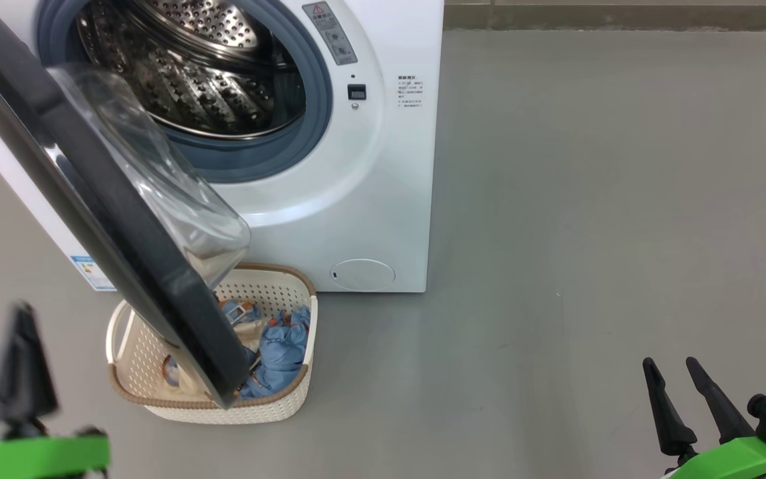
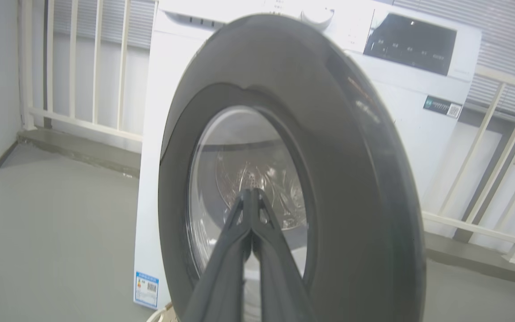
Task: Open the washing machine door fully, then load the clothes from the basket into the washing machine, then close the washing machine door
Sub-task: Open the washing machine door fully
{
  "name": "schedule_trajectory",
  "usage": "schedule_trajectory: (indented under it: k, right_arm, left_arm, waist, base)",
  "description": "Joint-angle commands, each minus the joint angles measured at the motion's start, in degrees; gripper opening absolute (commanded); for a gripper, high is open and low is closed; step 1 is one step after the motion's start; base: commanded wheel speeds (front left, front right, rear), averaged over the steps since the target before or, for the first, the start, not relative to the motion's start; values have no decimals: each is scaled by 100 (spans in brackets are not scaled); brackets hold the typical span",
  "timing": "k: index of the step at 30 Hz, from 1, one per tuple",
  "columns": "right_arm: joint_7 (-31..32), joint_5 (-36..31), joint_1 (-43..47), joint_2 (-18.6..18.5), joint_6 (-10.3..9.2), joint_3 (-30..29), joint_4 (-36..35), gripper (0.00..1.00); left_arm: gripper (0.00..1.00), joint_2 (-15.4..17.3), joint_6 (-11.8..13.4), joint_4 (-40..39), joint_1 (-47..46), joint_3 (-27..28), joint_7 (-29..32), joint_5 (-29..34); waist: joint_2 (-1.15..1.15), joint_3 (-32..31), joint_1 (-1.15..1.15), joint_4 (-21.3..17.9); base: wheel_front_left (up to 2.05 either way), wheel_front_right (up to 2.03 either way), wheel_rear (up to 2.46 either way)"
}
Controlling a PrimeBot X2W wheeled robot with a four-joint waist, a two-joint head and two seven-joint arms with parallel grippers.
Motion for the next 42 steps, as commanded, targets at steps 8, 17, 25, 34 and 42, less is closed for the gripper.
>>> schedule_trajectory:
  k: [8,17,25,34,42]
  right_arm:
    - [-70,-172,54,-97,9,91,-200,100]
    - [-70,-232,8,-59,9,123,-224,100]
    - [-70,-256,-76,-25,9,132,-204,100]
    - [-70,-270,-76,-23,9,106,-215,100]
    - [-70,-272,-75,-31,9,107,-236,100]
  left_arm:
    - [0,-158,78,-2005,-534,110,-24,311]
    - [0,-263,148,-2313,-502,-1904,500,-6]
    - [0,-271,243,-720,-574,-2392,287,-424]
    - [0,-272,168,888,-1041,-2160,-7,-519]
    - [0,-272,95,1234,-1202,-1789,-34,-561]
  waist:
    - [0,21,0,-13]
    - [0,141,0,-57]
    - [0,228,0,-107]
    - [0,236,0,-82]
    - [0,214,0,-33]
  base:
    - [0,0,0]
    - [0,0,0]
    - [0,0,0]
    - [0,0,0]
    - [0,0,0]
